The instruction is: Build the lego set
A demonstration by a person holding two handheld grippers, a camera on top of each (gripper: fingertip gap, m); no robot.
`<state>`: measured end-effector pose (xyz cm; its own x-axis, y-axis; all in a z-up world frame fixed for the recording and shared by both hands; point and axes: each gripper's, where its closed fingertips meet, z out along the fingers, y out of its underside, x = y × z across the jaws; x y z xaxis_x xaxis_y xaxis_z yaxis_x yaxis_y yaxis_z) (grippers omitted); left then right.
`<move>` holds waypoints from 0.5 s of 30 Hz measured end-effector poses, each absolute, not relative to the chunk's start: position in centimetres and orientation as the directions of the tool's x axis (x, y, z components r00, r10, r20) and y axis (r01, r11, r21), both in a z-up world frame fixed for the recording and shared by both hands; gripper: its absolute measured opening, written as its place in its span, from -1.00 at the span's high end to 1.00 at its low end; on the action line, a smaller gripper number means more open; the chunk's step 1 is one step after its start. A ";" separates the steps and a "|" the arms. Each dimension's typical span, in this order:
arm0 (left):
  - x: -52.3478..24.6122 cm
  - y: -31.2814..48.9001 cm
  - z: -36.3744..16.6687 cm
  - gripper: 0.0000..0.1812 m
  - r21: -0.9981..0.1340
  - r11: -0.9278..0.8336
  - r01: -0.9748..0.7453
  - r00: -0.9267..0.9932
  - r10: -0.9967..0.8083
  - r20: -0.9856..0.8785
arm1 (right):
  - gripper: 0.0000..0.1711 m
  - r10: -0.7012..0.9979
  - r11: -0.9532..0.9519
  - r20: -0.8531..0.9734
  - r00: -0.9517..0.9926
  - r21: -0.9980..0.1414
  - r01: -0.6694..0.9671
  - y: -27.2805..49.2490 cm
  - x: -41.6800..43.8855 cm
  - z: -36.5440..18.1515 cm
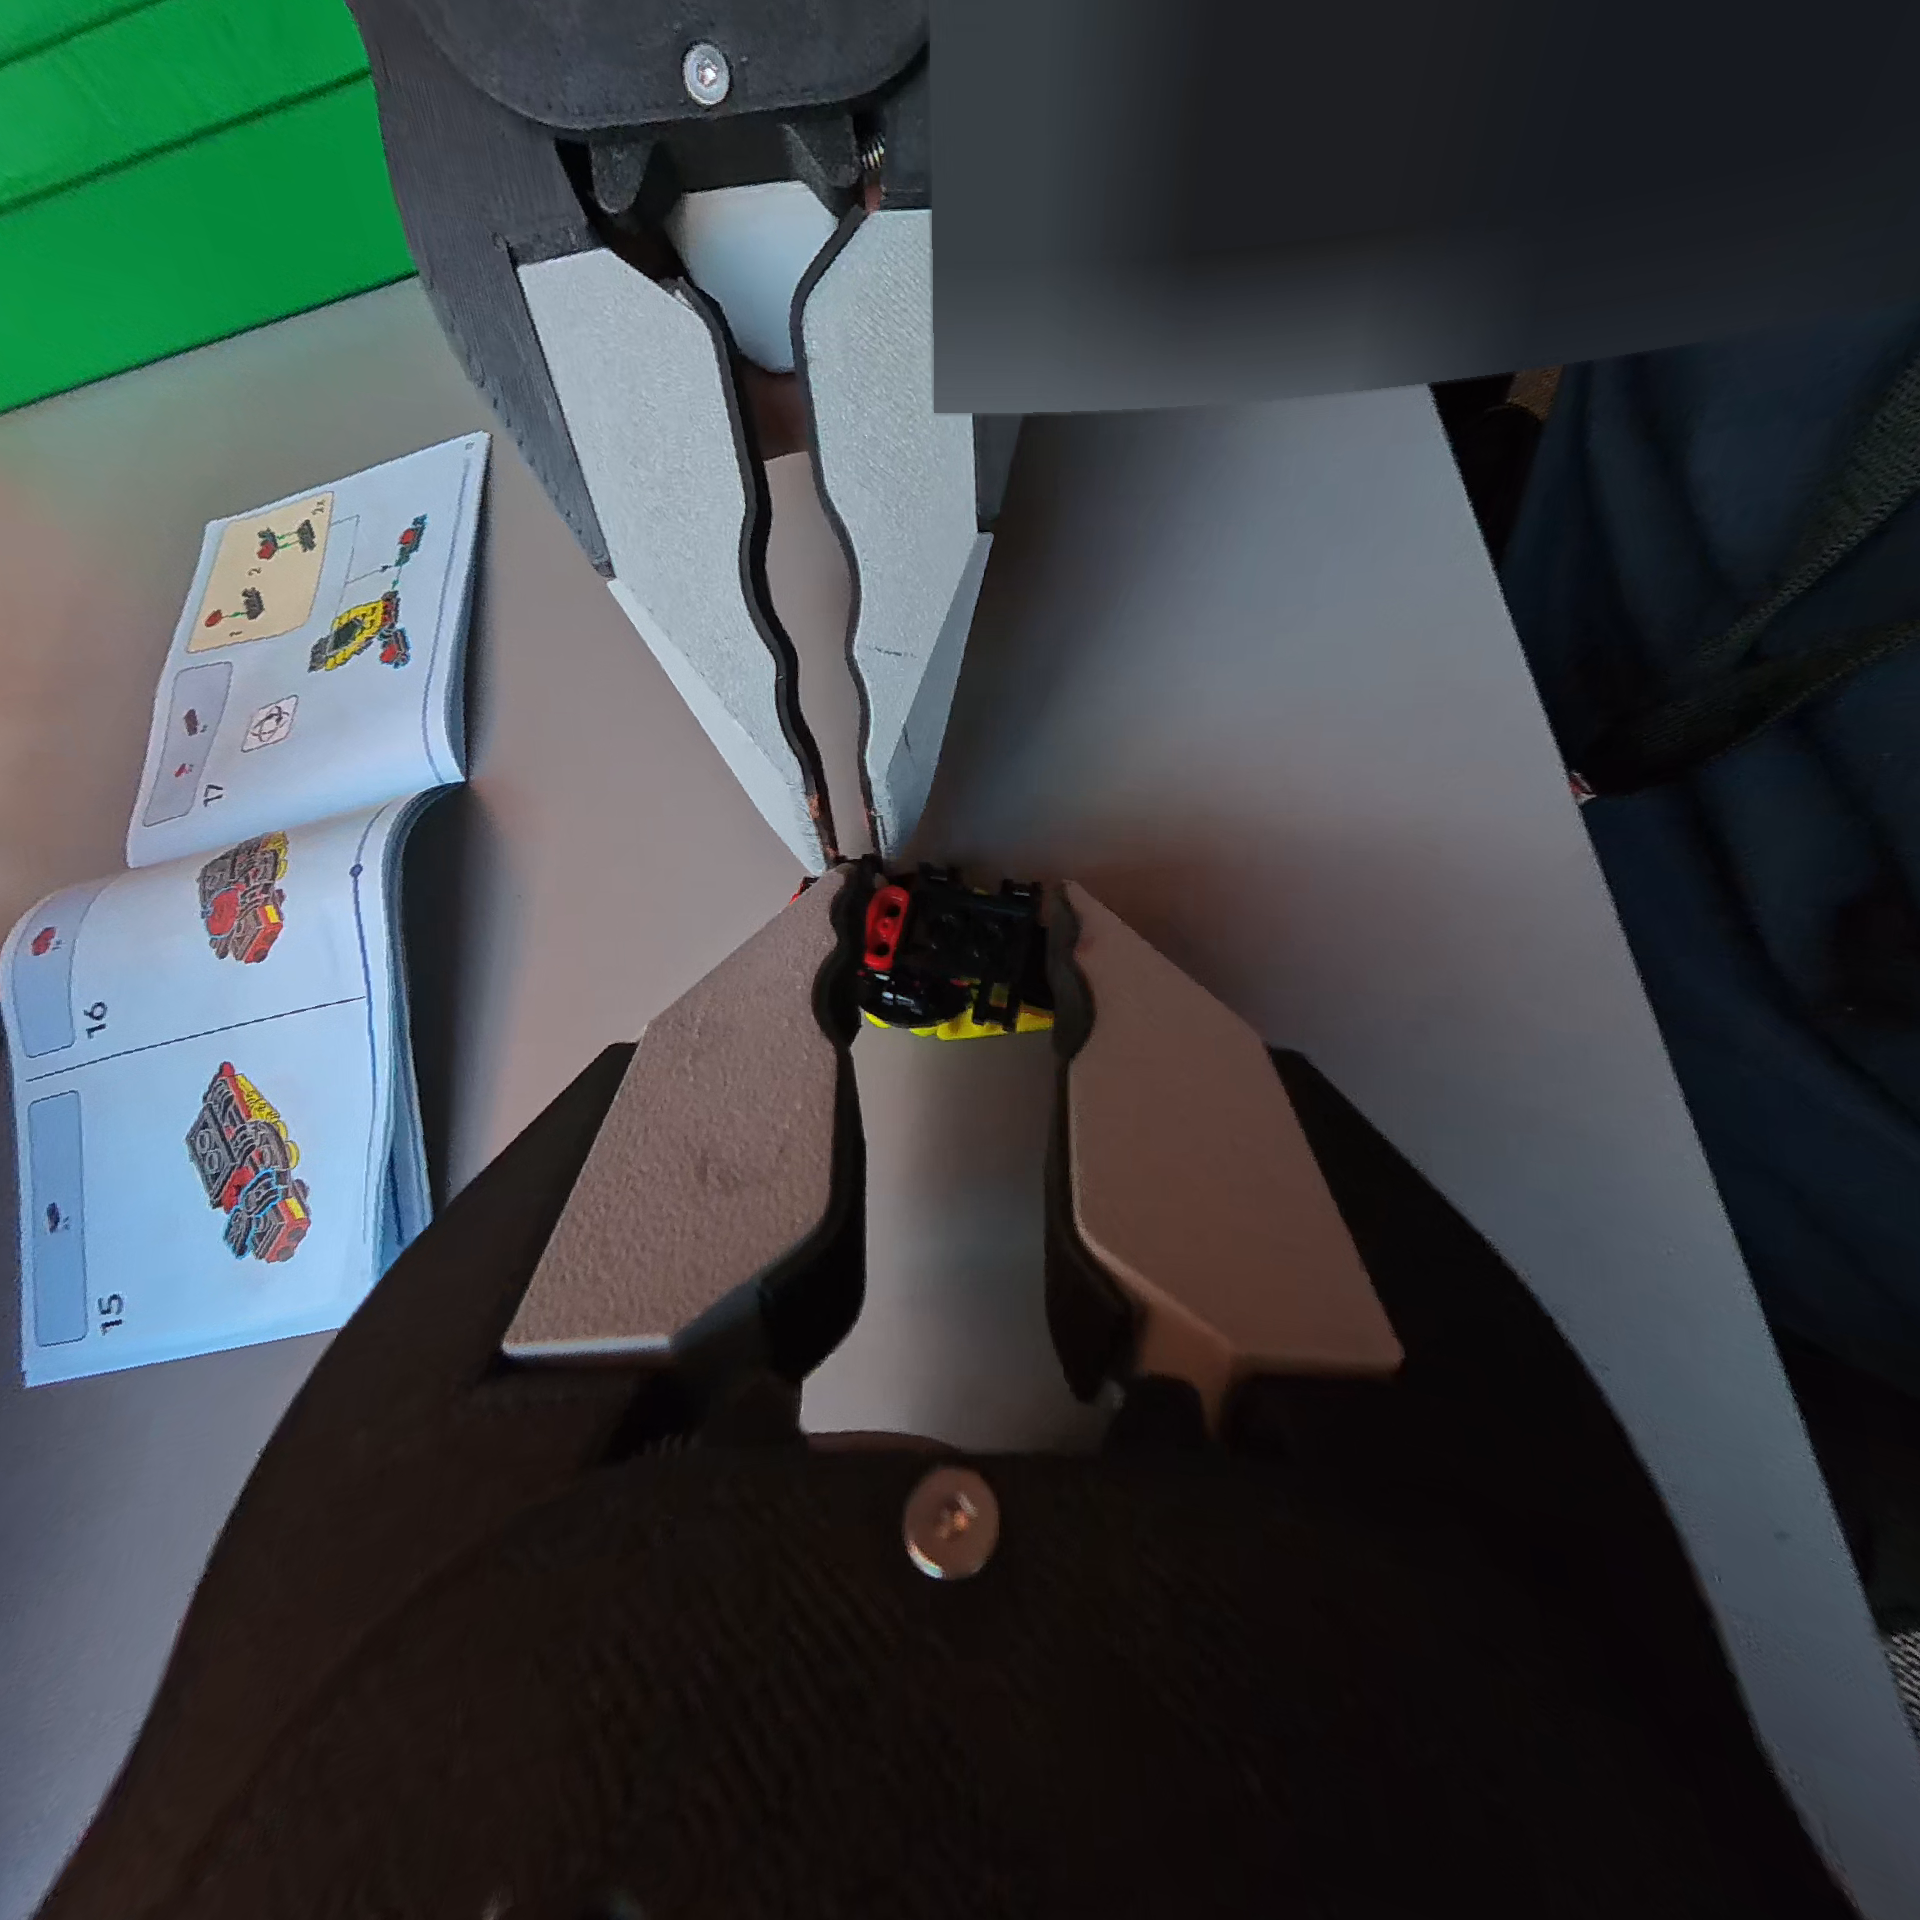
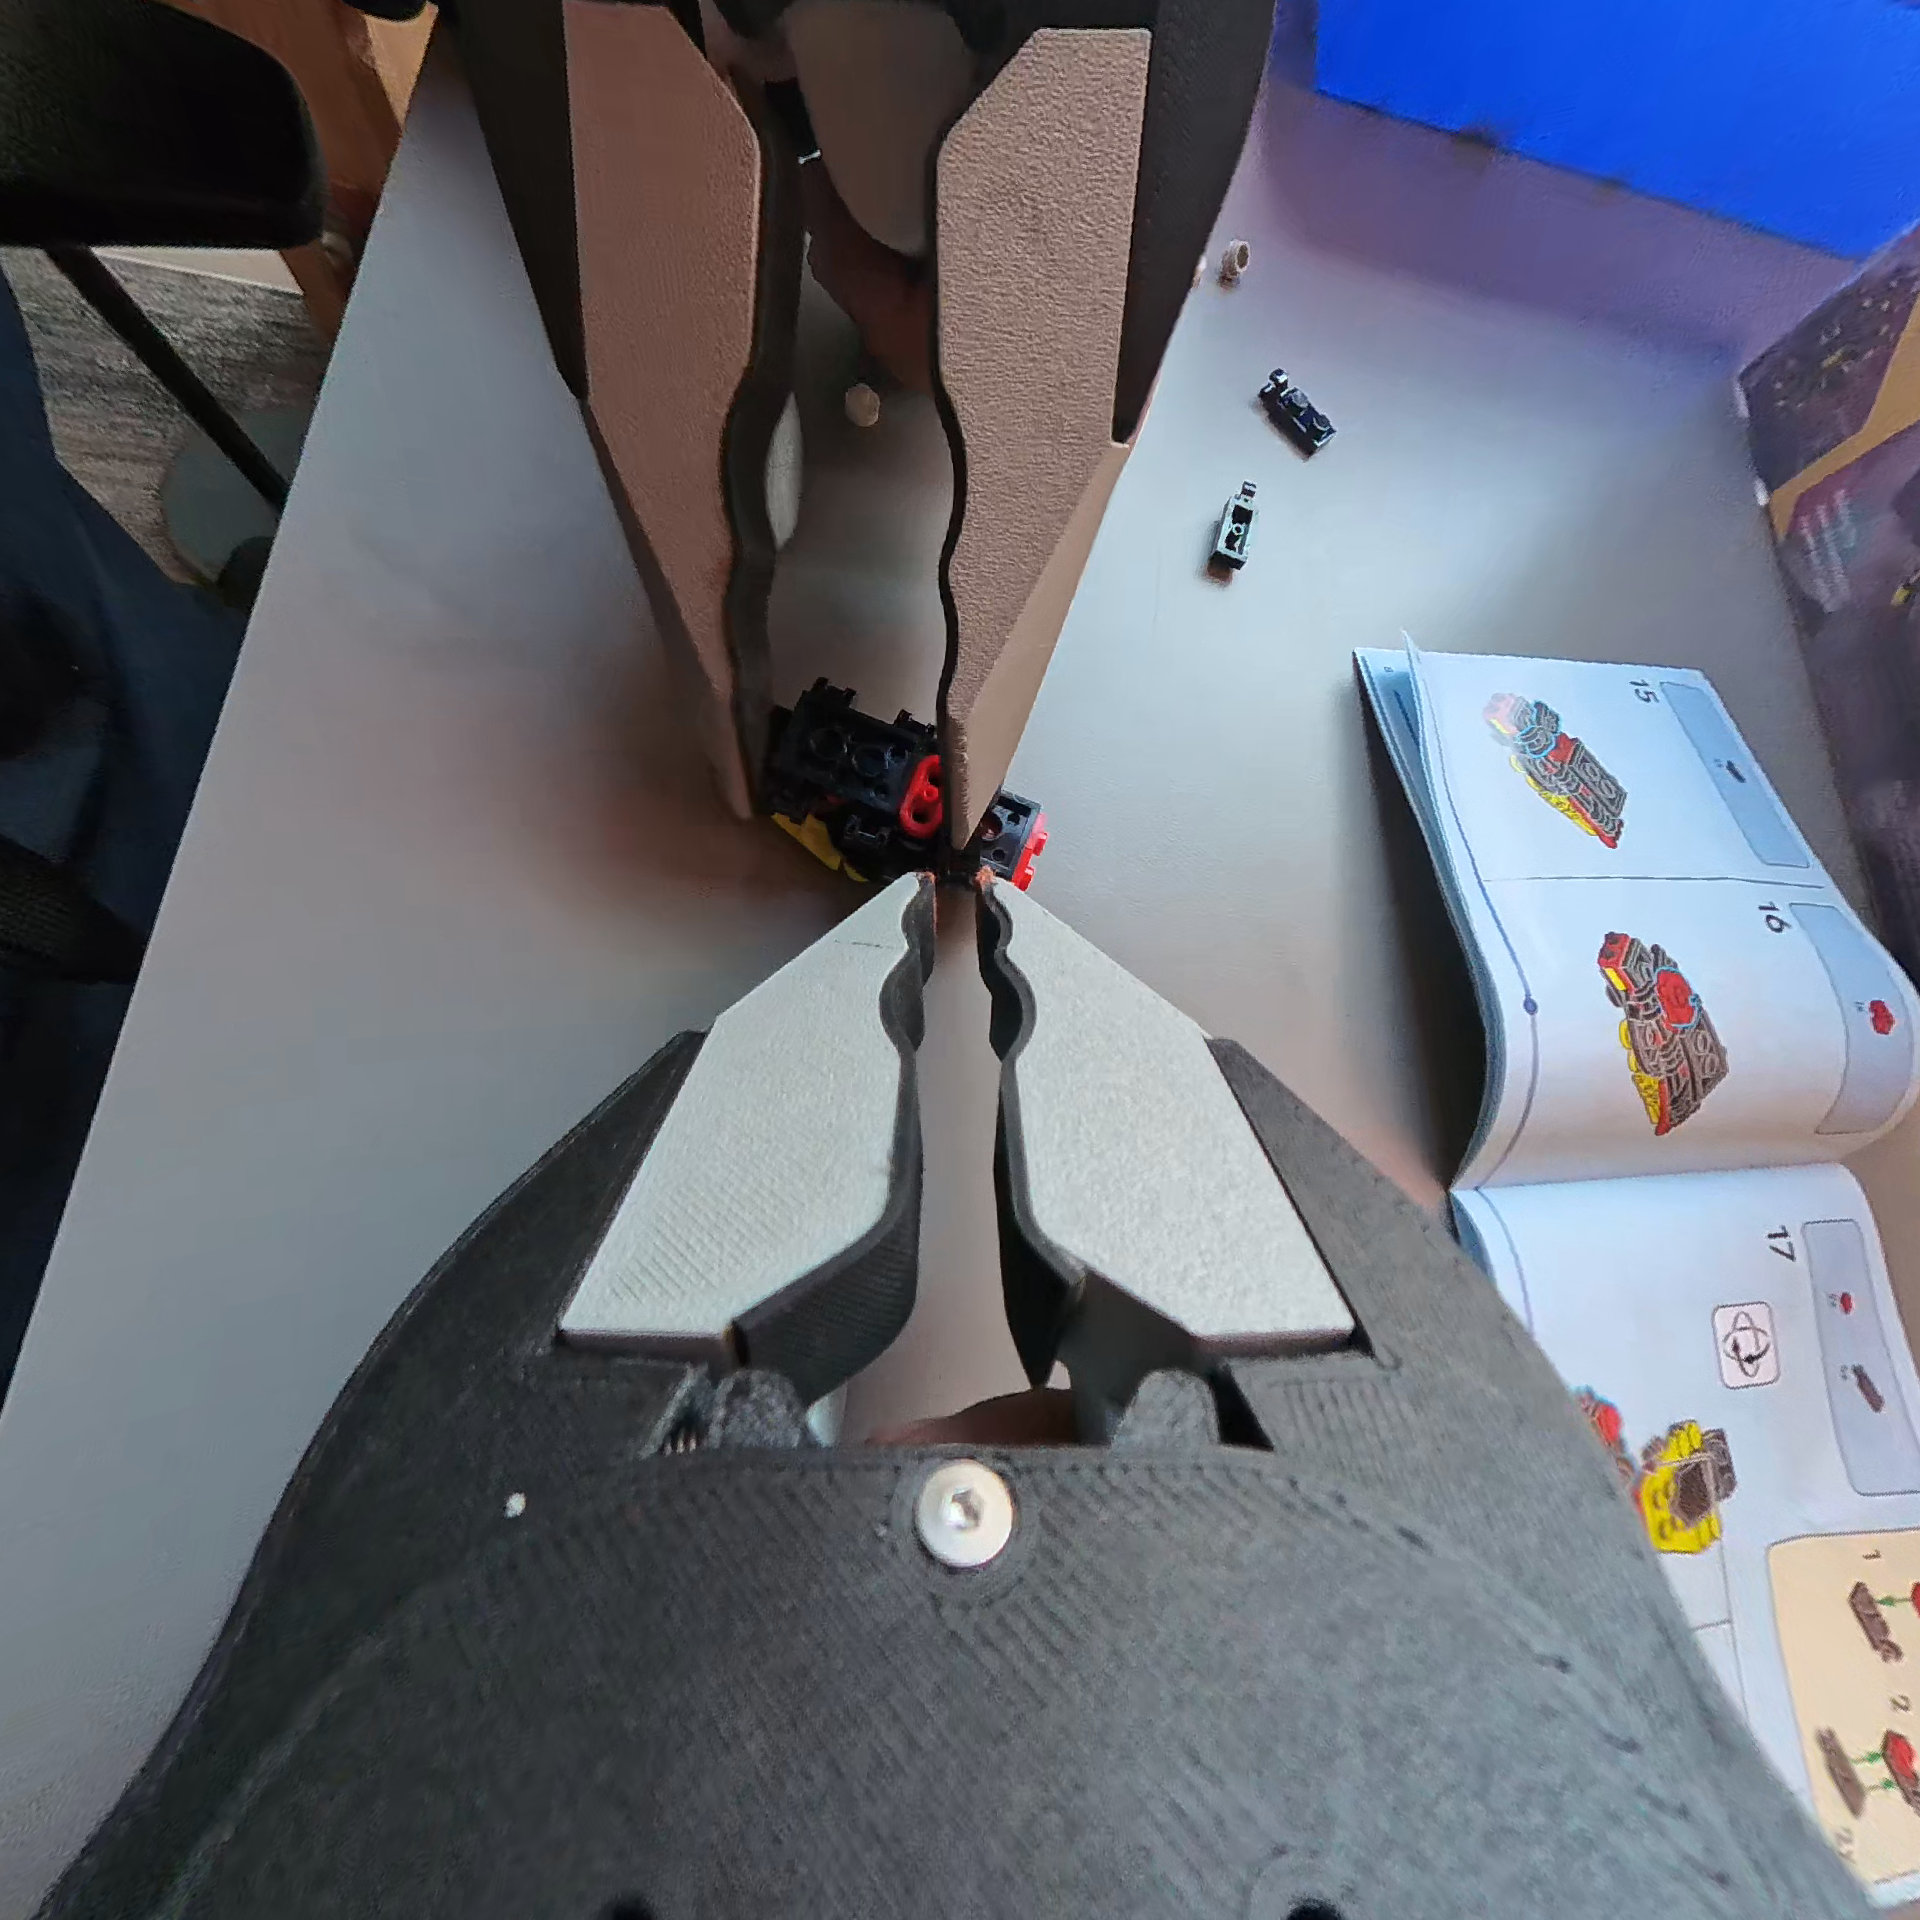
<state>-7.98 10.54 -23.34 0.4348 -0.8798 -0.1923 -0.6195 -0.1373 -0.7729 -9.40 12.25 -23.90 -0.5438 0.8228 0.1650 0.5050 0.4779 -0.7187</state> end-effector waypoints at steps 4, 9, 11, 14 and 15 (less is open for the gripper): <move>-8.0 10.6 -23.4 0.65 -0.767 -0.115 -0.632 0.420 -0.882 -0.213 | 0.95 0.834 0.459 0.148 -0.531 -0.721 0.520 12.3 -9.4 -23.9; -8.2 10.5 -23.3 0.65 -0.760 -0.102 -0.642 0.406 -0.886 -0.224 | 0.95 0.838 0.449 0.145 -0.526 -0.730 0.515 12.2 -9.4 -23.7; -8.3 10.6 -23.3 0.65 -0.754 -0.098 -0.649 0.403 -0.885 -0.232 | 0.95 0.842 0.444 0.142 -0.521 -0.733 0.516 12.3 -9.5 -23.6; -8.3 10.6 -23.3 0.65 -0.749 -0.089 -0.657 0.399 -0.883 -0.245 | 0.95 0.844 0.440 0.139 -0.519 -0.734 0.518 12.3 -9.5 -23.7; -8.3 10.6 -23.3 0.65 -0.745 -0.085 -0.662 0.398 -0.882 -0.253 | 0.95 0.844 0.438 0.137 -0.518 -0.734 0.519 12.3 -9.5 -23.7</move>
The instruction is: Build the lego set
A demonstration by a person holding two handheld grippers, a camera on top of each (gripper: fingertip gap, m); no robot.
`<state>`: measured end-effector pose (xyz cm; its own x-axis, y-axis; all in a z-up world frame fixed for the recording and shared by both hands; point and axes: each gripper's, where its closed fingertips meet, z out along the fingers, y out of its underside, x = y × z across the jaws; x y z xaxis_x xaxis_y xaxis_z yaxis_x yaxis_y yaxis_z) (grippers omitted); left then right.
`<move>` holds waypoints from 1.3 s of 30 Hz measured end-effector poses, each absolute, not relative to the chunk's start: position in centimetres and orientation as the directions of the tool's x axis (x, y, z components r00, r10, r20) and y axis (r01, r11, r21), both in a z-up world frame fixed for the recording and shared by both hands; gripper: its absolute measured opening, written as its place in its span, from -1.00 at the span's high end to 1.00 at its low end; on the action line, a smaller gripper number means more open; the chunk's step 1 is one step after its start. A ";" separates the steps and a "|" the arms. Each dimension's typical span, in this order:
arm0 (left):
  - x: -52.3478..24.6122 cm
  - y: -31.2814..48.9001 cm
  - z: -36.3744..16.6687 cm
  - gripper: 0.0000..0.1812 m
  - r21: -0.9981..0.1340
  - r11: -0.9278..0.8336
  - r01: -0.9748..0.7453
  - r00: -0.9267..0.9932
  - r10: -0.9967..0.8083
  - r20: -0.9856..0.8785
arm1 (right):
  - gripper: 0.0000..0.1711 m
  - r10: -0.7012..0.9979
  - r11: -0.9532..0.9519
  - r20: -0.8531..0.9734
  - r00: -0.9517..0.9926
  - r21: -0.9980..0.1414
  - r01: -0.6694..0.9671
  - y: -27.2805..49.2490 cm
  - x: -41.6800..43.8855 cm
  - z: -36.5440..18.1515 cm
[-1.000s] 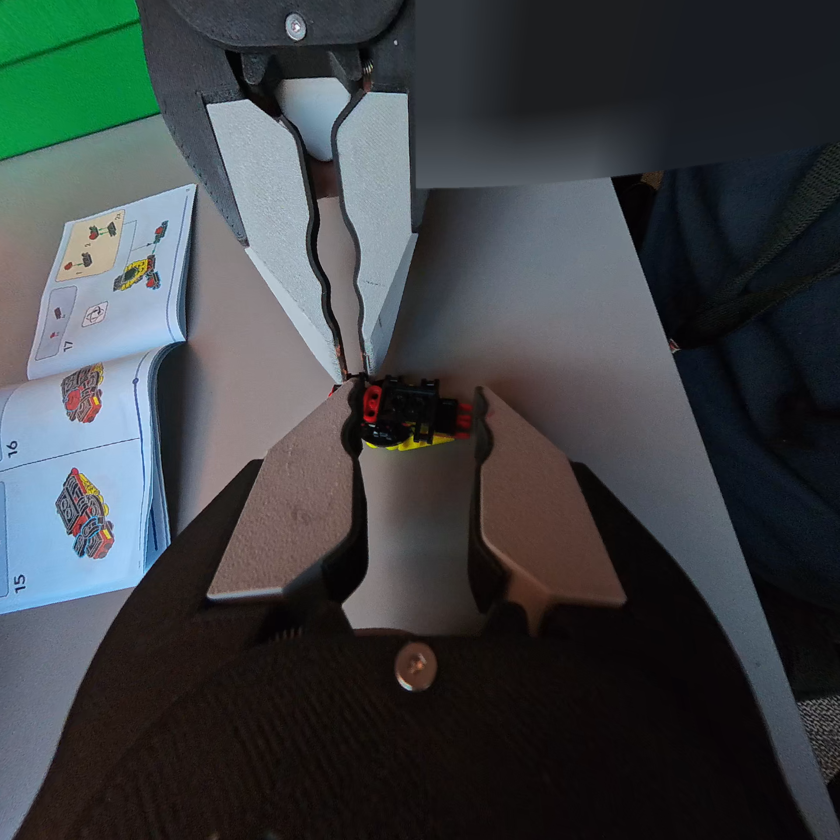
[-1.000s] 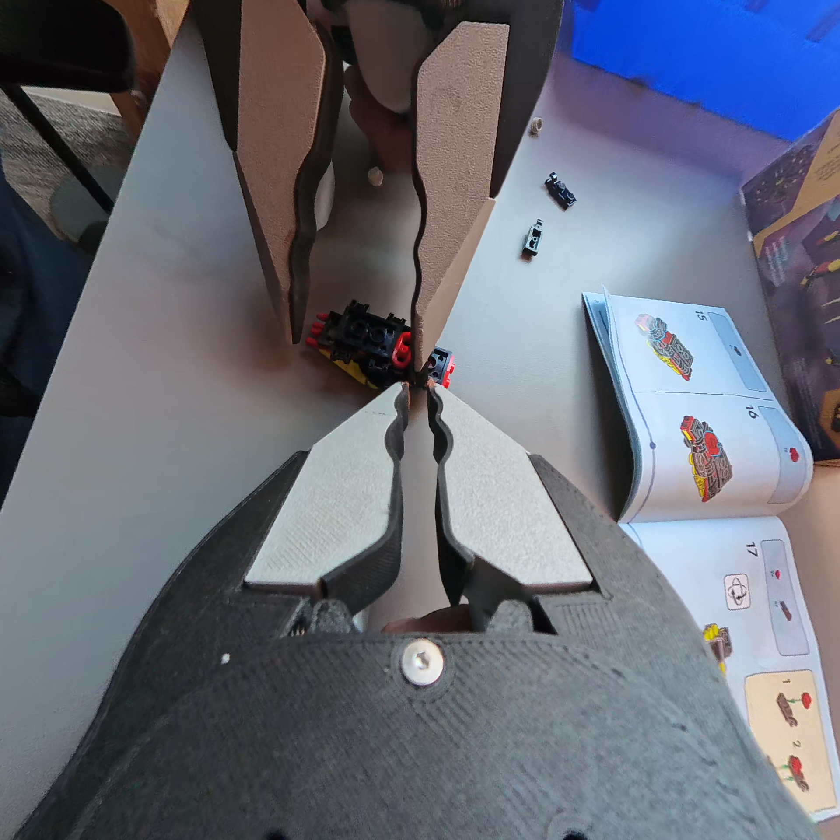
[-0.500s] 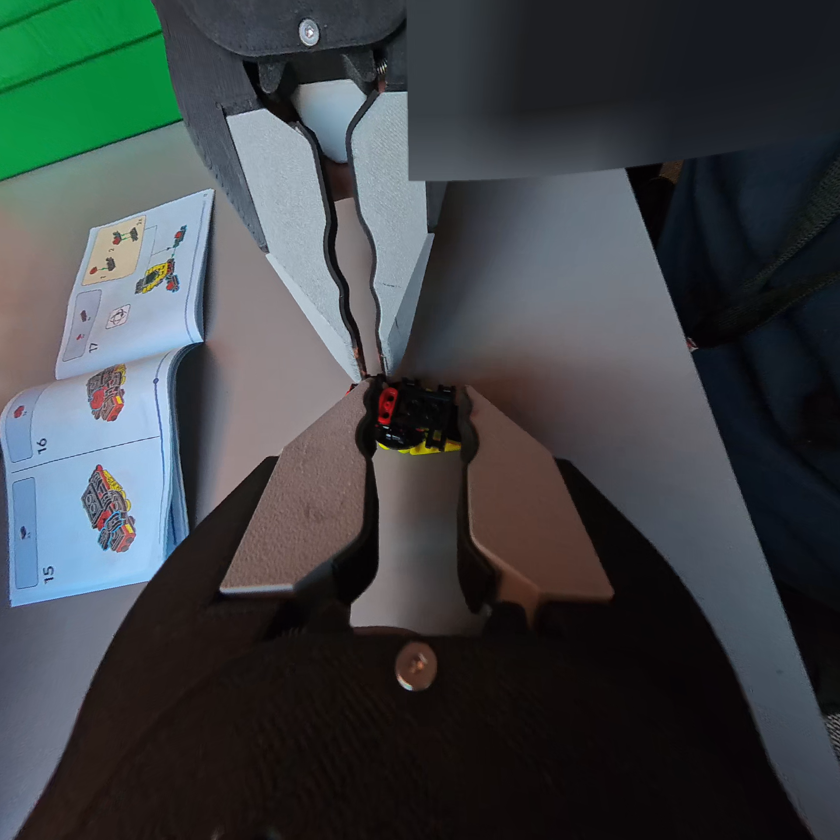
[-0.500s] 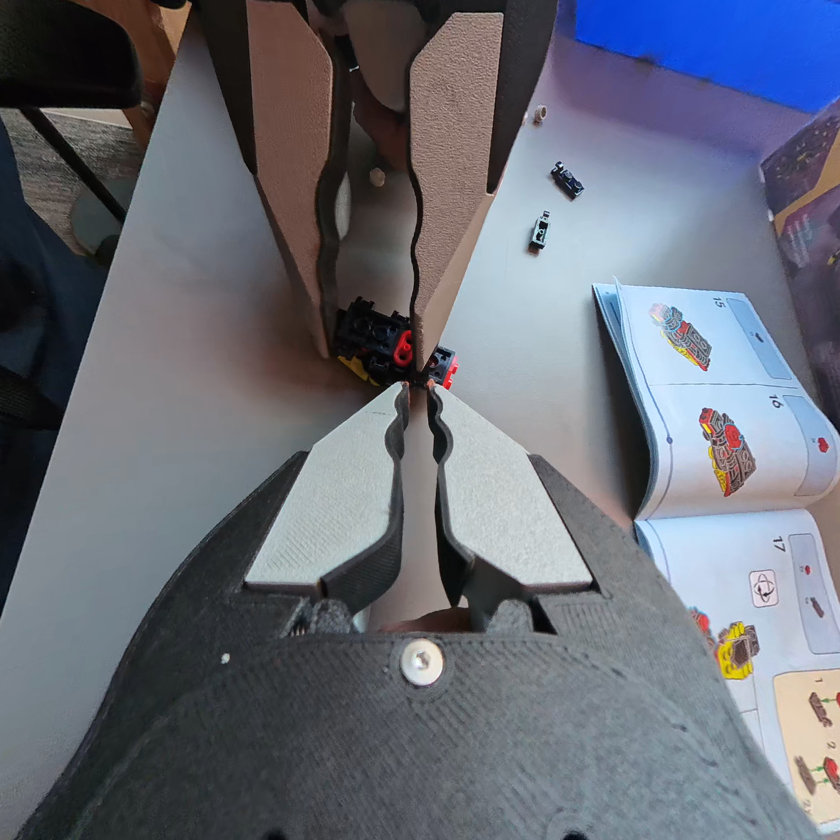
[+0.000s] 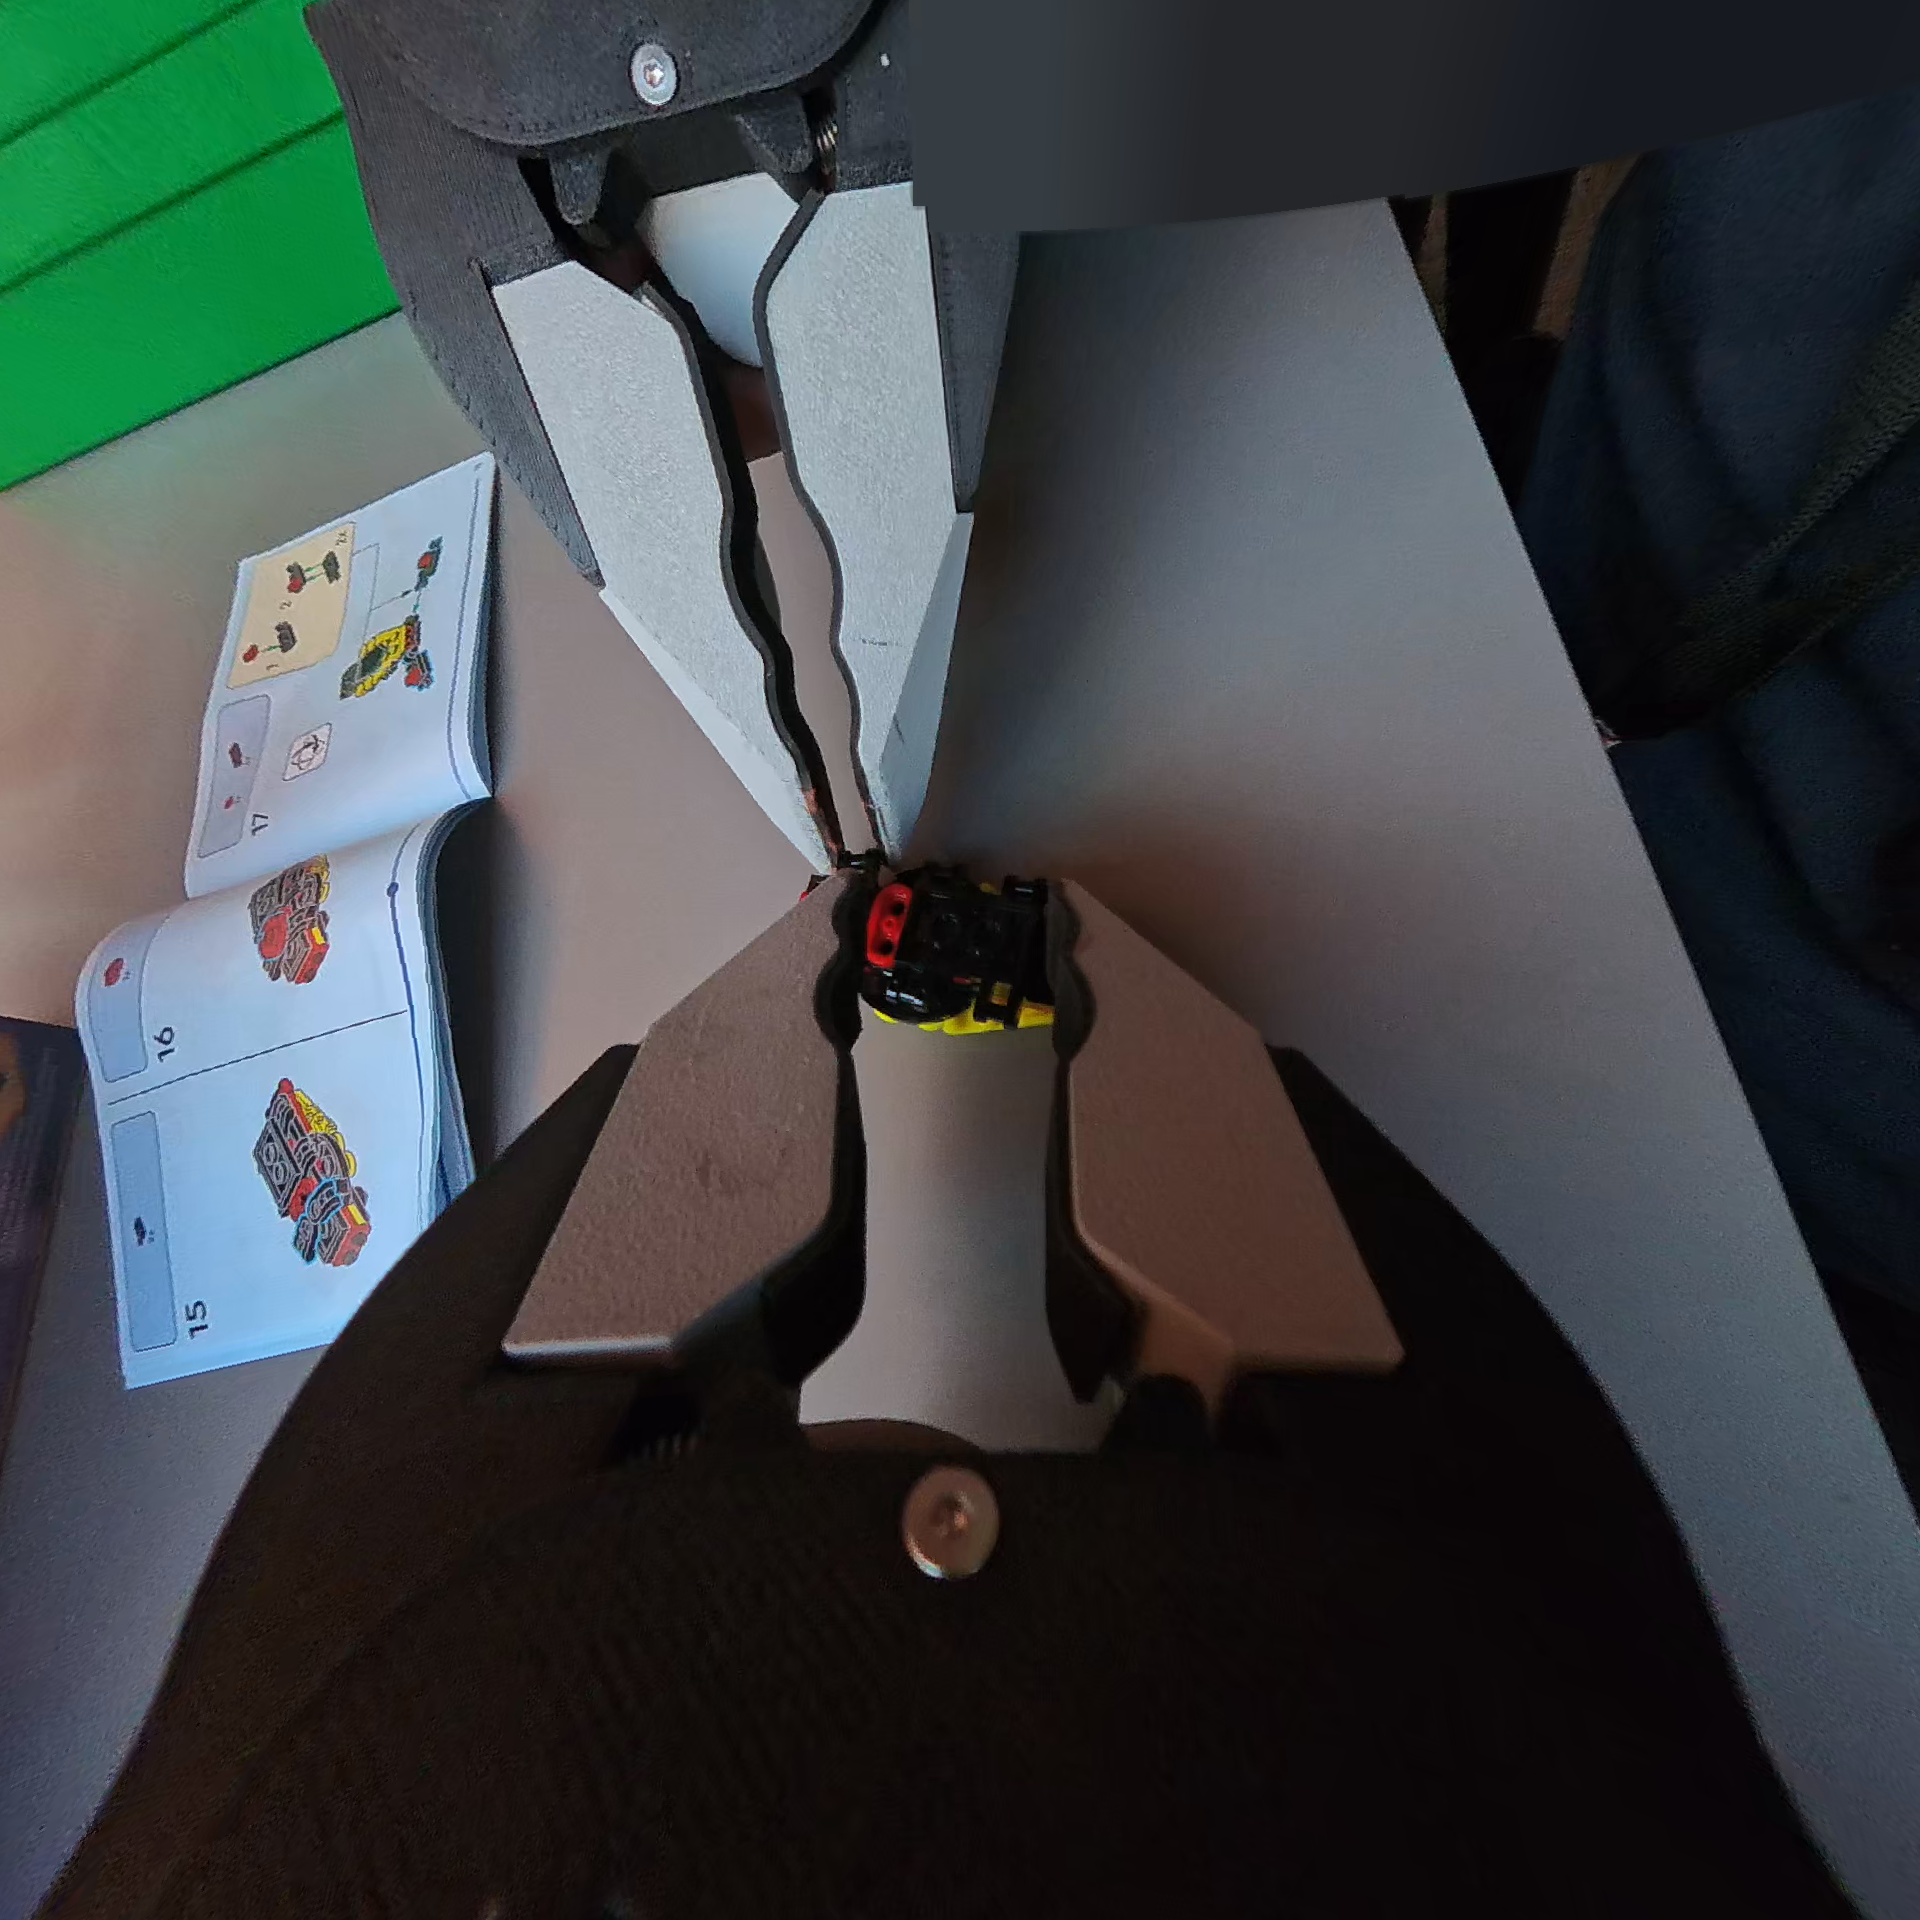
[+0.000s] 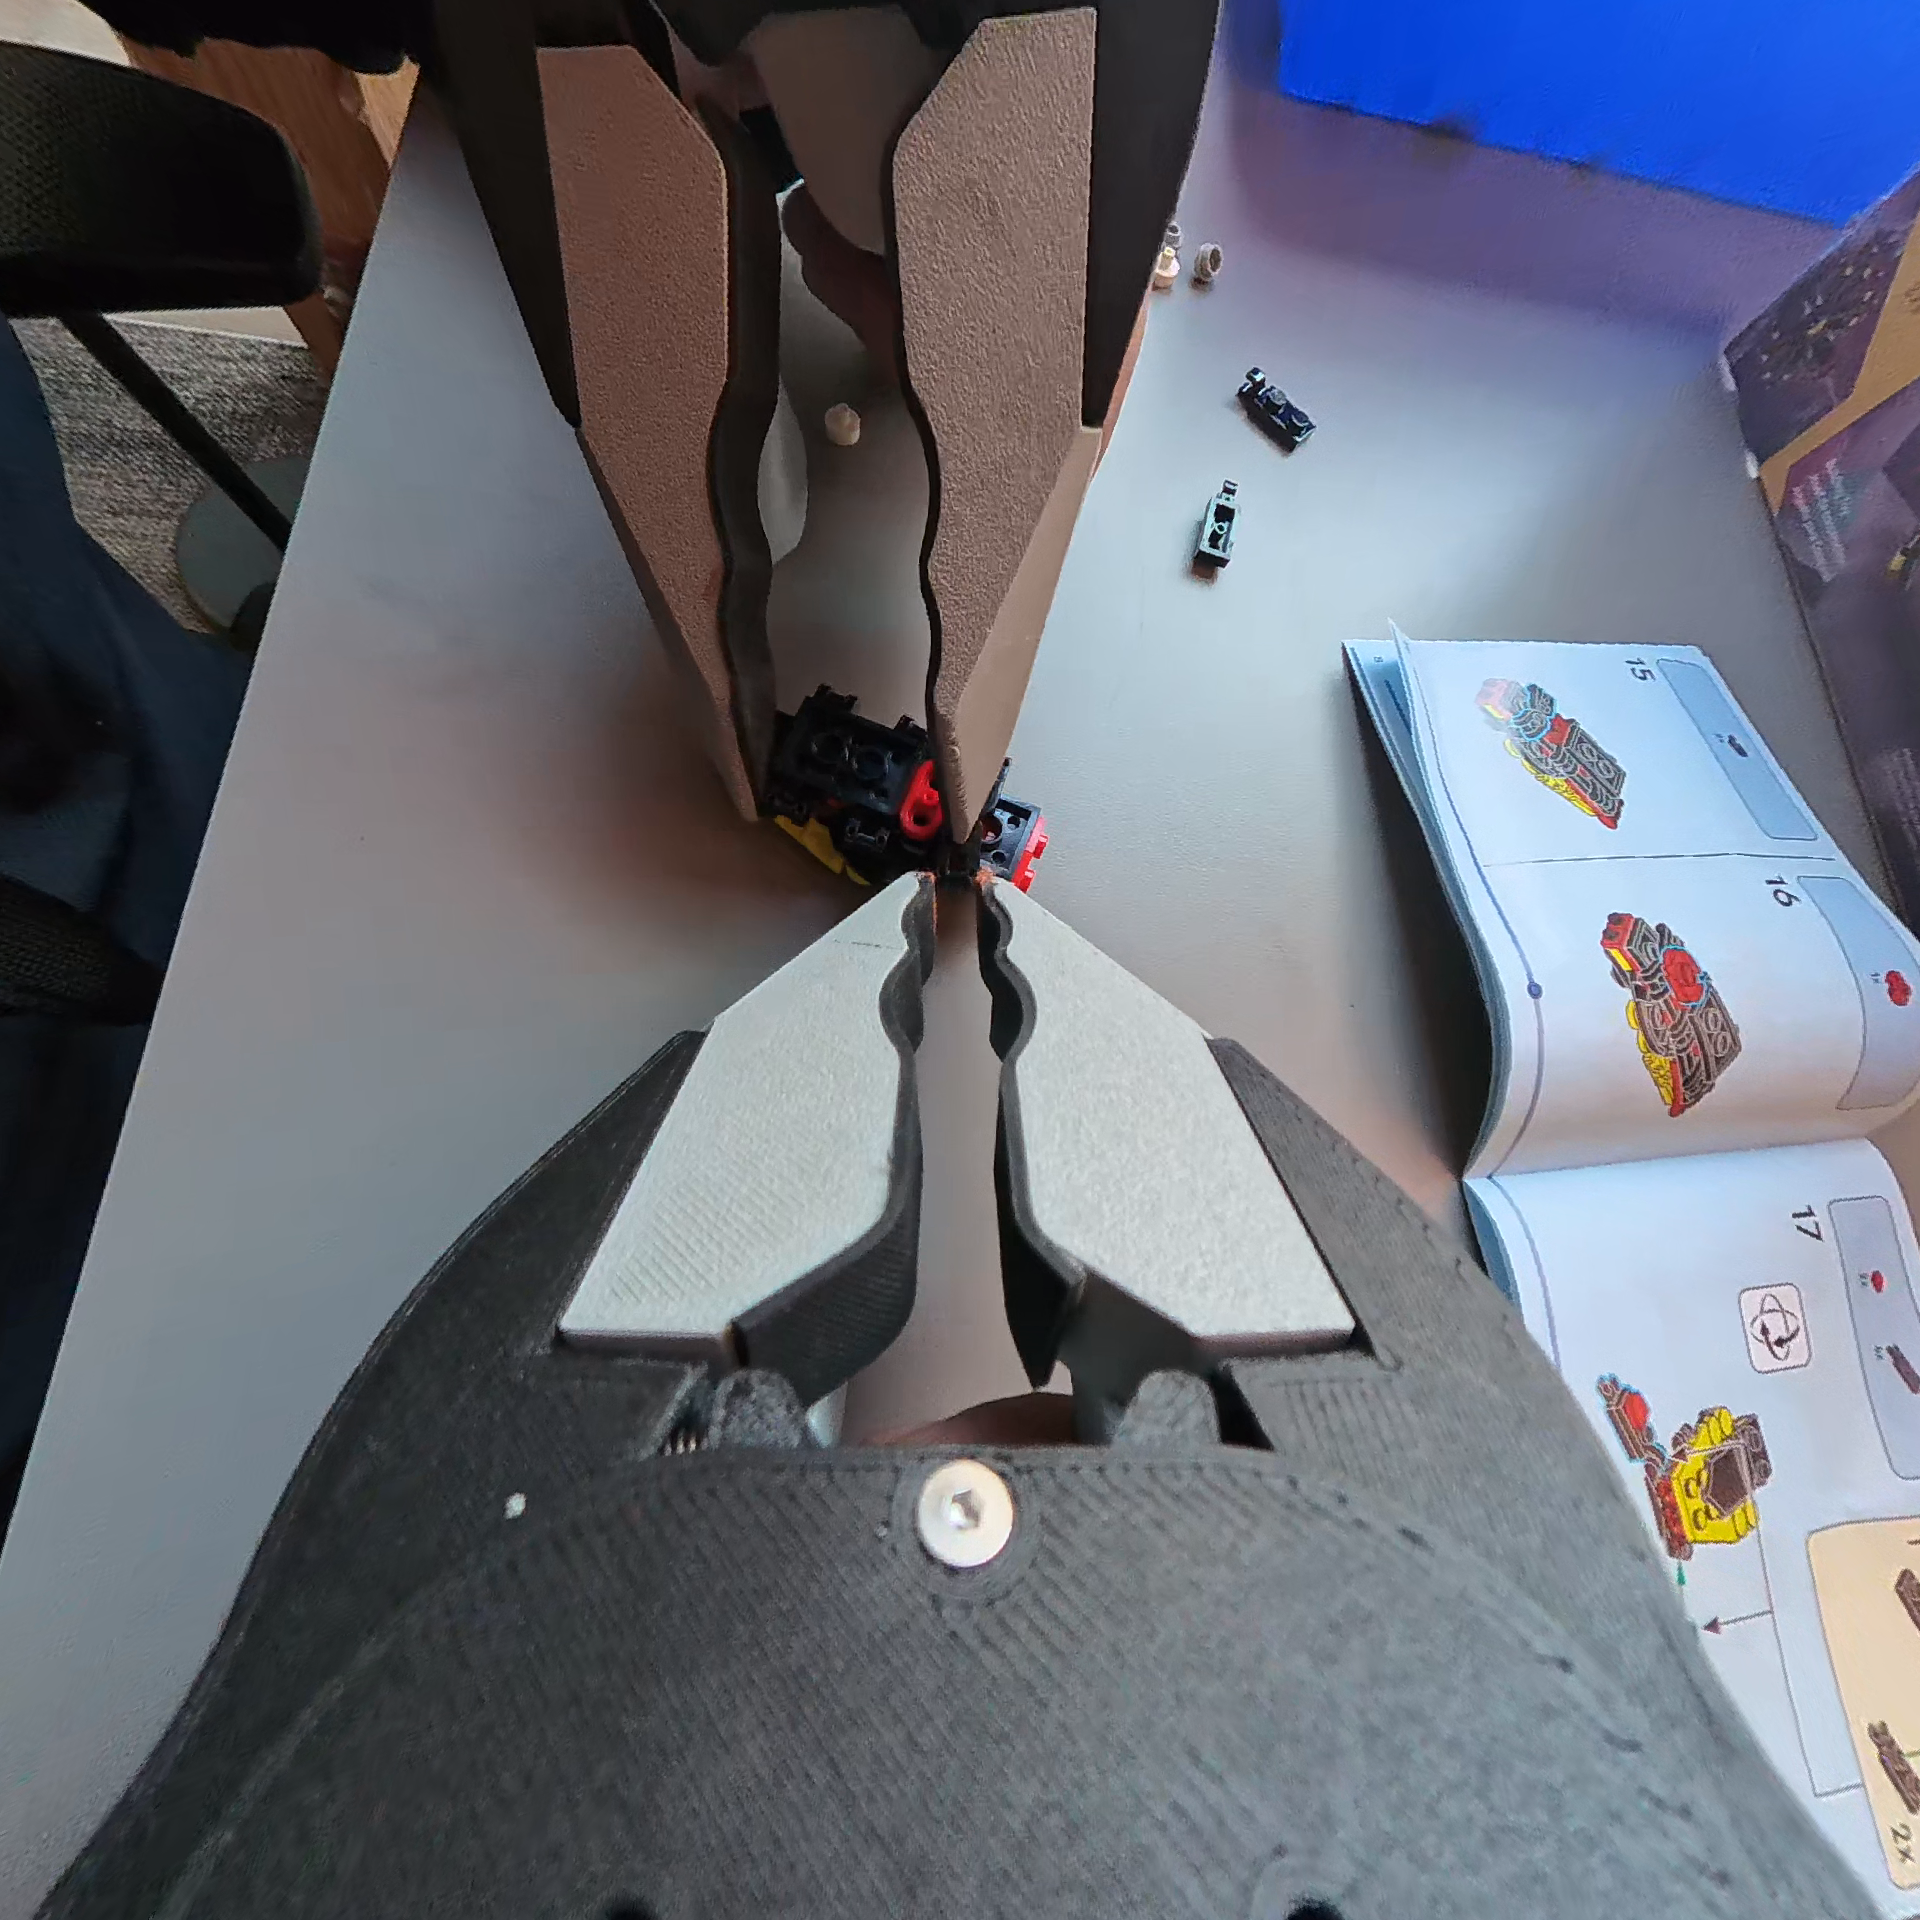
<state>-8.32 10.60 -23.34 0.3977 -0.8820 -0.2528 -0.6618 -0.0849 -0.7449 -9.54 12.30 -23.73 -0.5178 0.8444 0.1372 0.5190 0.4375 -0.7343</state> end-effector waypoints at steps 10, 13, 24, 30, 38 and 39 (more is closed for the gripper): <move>-8.6 10.7 -23.3 0.61 -0.734 -0.068 -0.676 0.393 -0.875 -0.282 | 0.95 0.848 0.425 0.116 -0.517 -0.732 0.532 12.3 -9.5 -24.0; -8.6 10.9 -23.3 0.61 -0.728 -0.063 -0.683 0.395 -0.870 -0.296 | 0.95 0.853 0.422 0.116 -0.509 -0.727 0.542 12.4 -9.5 -24.1; -8.7 11.2 -23.1 0.58 -0.725 -0.052 -0.686 0.403 -0.857 -0.320 | 0.95 0.880 0.359 0.059 -0.471 -0.732 0.579 12.7 -9.7 -24.0; -8.7 11.1 -23.1 0.59 -0.723 -0.045 -0.690 0.398 -0.858 -0.326 | 0.95 0.885 0.335 0.028 -0.465 -0.732 0.594 12.6 -9.7 -24.0; -8.6 11.0 -23.3 0.61 -0.718 -0.043 -0.694 0.391 -0.861 -0.326 | 0.95 0.891 0.318 0.010 -0.454 -0.727 0.609 12.6 -9.8 -24.0; -8.6 11.0 -23.3 0.61 -0.719 -0.047 -0.694 0.392 -0.861 -0.323 | 0.95 0.892 0.318 0.010 -0.453 -0.727 0.609 12.6 -9.8 -24.0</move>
